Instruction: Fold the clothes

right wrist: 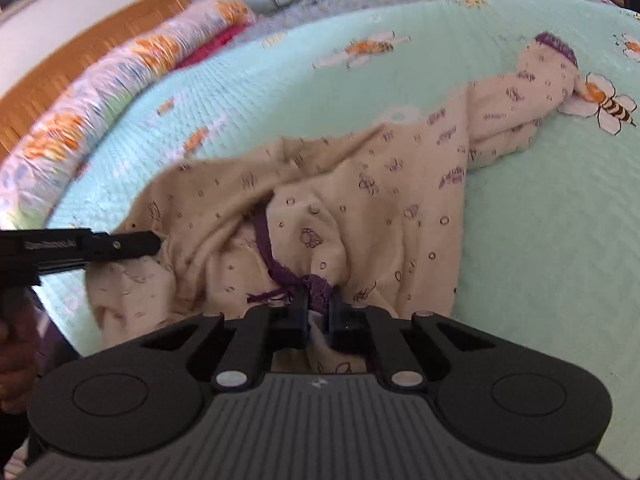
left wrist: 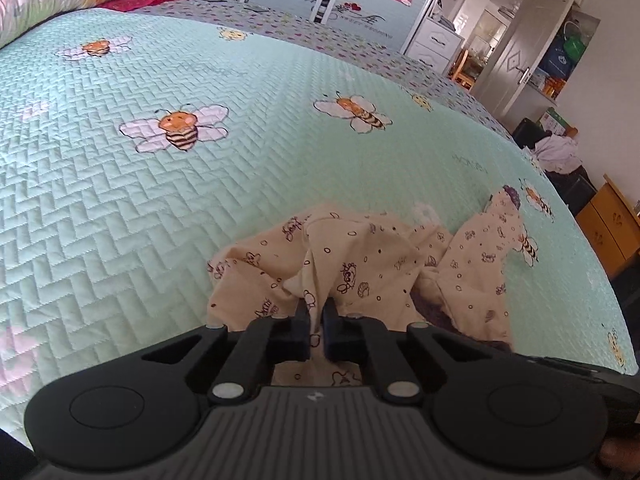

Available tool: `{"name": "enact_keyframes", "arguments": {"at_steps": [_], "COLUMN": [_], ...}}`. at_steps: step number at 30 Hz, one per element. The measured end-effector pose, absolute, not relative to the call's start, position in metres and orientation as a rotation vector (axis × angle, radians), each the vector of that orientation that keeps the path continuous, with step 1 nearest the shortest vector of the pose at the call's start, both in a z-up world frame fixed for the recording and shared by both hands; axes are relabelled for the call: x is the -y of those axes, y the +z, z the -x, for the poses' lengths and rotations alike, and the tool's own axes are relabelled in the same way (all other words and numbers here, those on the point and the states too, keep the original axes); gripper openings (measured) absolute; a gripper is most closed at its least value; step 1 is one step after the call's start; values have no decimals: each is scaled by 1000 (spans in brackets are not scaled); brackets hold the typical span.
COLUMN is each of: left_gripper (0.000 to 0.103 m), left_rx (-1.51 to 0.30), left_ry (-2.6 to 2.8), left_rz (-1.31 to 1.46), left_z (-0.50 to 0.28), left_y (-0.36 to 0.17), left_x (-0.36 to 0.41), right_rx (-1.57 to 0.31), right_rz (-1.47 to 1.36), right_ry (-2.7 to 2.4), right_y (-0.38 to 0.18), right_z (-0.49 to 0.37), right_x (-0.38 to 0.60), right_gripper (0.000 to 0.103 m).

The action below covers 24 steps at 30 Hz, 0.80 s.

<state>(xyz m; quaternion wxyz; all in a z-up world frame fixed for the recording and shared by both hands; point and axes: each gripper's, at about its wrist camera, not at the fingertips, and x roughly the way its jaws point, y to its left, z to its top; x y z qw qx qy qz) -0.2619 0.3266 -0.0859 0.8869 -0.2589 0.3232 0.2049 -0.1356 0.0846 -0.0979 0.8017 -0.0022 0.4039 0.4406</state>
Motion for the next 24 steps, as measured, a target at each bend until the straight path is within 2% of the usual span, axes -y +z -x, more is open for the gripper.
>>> {"name": "enact_keyframes", "arguments": {"at_steps": [7,10,11,12,15,17,19,24], "left_gripper": [11,31,37,40,53,69,70,70], "left_rx": [-566,-514,-498,-483,-548,-602,-655,-796], "left_ry": [395,350,333,317,283,261,240,200], "left_rz": [525,475,457,438,372,326,279,153], "left_z": [284,279,277,275,248,228,208,157], "left_y": [-49,-27,-20,-13,-22,-31,-39,-66], "left_x": [-325,-311,-306,-302,-292,-286,-280,-265], "right_rx": [-678,-737,-758,-780,-798,-798,-782,-802], "right_rz": [-95,-76,-73,-69,-58,-47,-50,-73], "right_ry": [857,867,865,863,861,859,850,847], "right_y": [-50,-61,-66,-72,-79,-80,-79,-82], "right_z": [130,130,132,134,139,143,143,142], "right_x": [-21,-24,-28,-32,-38,-40,-38,-35], "right_gripper": [6,7,12,14,22,43,51,52]}}
